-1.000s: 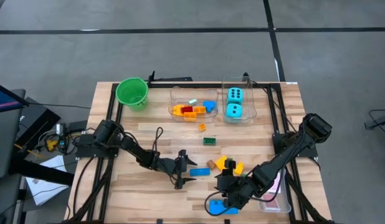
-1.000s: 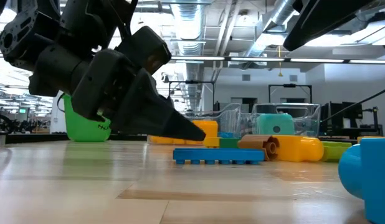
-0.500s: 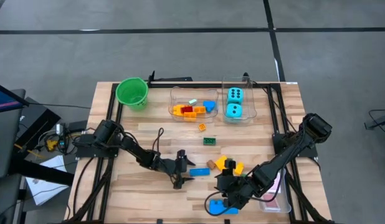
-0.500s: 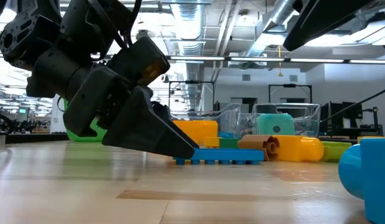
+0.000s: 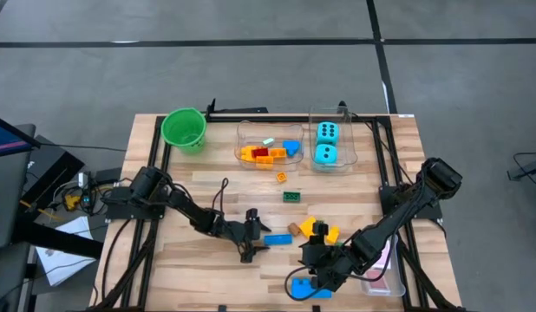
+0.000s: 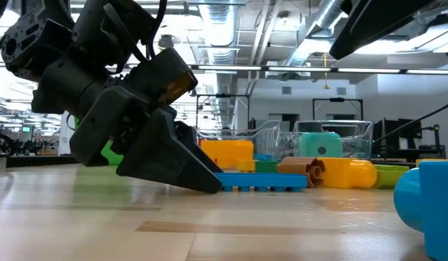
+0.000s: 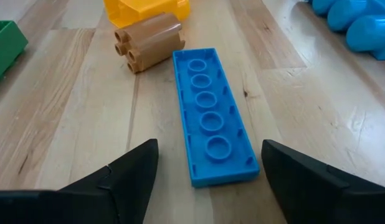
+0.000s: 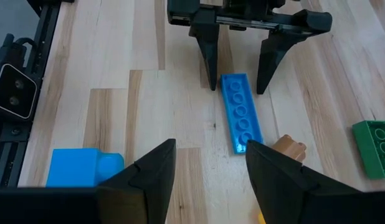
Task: Pick & Place Toys
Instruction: Put the blue gamepiece into the left transparent bin, then adjust the left transparent bin
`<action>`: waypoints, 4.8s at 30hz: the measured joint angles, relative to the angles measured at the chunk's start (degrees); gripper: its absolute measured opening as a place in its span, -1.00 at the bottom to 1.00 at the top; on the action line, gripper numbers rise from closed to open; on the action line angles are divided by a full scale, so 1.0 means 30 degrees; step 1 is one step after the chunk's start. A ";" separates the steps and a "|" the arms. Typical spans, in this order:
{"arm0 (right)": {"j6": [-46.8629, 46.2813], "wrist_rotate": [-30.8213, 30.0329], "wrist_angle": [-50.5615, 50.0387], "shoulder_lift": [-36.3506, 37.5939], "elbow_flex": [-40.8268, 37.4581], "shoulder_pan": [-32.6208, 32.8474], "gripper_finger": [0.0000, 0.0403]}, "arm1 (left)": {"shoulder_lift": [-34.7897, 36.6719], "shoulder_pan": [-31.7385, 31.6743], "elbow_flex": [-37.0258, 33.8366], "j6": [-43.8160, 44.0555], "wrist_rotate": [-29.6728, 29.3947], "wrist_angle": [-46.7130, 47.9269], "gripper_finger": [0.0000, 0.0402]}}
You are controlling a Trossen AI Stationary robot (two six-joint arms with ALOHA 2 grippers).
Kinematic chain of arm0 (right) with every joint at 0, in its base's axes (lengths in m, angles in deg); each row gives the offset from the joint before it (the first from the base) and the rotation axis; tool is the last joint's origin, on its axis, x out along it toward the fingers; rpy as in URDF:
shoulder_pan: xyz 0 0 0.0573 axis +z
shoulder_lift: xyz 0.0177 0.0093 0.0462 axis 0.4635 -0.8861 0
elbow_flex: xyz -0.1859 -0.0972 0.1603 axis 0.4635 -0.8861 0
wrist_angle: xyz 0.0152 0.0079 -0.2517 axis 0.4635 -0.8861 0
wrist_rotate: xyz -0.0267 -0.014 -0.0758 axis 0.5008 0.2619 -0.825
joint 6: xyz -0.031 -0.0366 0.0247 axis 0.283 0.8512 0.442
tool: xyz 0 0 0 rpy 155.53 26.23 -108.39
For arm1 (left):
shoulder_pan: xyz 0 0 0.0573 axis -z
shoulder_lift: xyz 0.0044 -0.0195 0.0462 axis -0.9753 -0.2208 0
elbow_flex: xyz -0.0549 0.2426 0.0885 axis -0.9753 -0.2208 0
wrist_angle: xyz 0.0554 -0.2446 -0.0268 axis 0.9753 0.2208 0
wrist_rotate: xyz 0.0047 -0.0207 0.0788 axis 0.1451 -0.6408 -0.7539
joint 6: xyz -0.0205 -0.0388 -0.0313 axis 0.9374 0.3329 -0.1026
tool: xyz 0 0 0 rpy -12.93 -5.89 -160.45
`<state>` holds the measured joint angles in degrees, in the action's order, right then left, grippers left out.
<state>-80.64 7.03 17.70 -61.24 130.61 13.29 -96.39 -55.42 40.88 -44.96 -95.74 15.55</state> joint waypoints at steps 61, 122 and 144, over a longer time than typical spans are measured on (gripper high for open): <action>0.0002 -0.0010 -0.0087 0.0000 0.0000 0.0197 -0.08 | 0.4926 -0.4670 -0.0051 -0.0311 -1.1964 0.5156 -0.33; 0.0015 -0.0015 -0.0525 0.0000 0.0000 0.0219 -0.08 | 0.4896 -1.1653 -0.0029 -0.0040 -0.6533 0.2796 -0.07; 0.0007 -0.0013 -0.0525 0.0000 0.0000 0.0219 -0.08 | 0.5071 -1.1147 0.0000 0.0843 -0.6023 0.3501 -1.00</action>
<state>-80.62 6.99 16.12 -61.24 130.61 13.95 -81.17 -88.86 40.88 -42.43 -113.81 26.05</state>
